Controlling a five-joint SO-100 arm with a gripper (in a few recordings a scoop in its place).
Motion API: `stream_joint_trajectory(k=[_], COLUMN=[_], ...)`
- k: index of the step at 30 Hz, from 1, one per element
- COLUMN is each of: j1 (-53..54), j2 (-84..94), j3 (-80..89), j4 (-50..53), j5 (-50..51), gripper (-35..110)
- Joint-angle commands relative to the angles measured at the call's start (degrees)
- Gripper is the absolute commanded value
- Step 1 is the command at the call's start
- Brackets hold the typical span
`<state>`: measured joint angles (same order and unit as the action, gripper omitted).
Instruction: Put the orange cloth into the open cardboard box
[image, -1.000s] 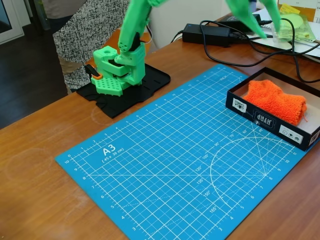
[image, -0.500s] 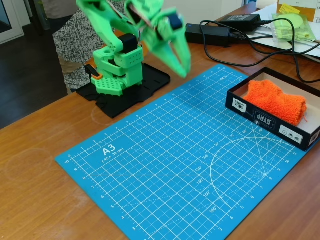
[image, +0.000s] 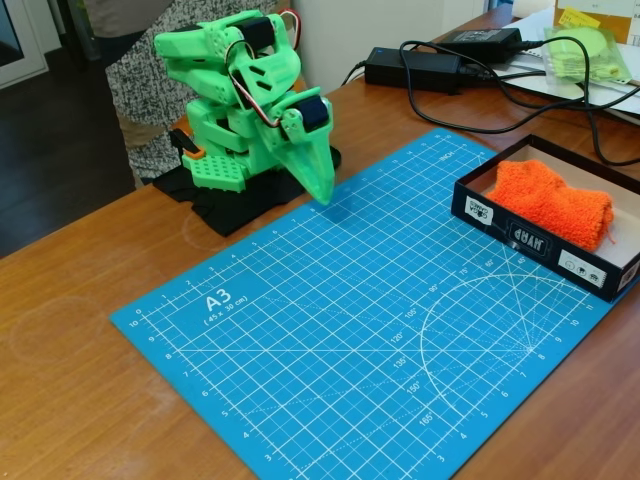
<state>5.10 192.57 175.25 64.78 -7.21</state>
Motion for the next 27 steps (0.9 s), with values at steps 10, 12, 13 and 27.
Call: stream_joint_trajectory(k=[10,12,13,27], j1=[1.1,1.2,1.1,2.5], j2=[0.8,0.8,0.8,0.8], j3=[0.6,0.6,0.6,0.6], j4=[0.7,0.7,0.7,0.7], j5=[0.7,0.8,0.6,1.6], gripper=[0,0,0,0])
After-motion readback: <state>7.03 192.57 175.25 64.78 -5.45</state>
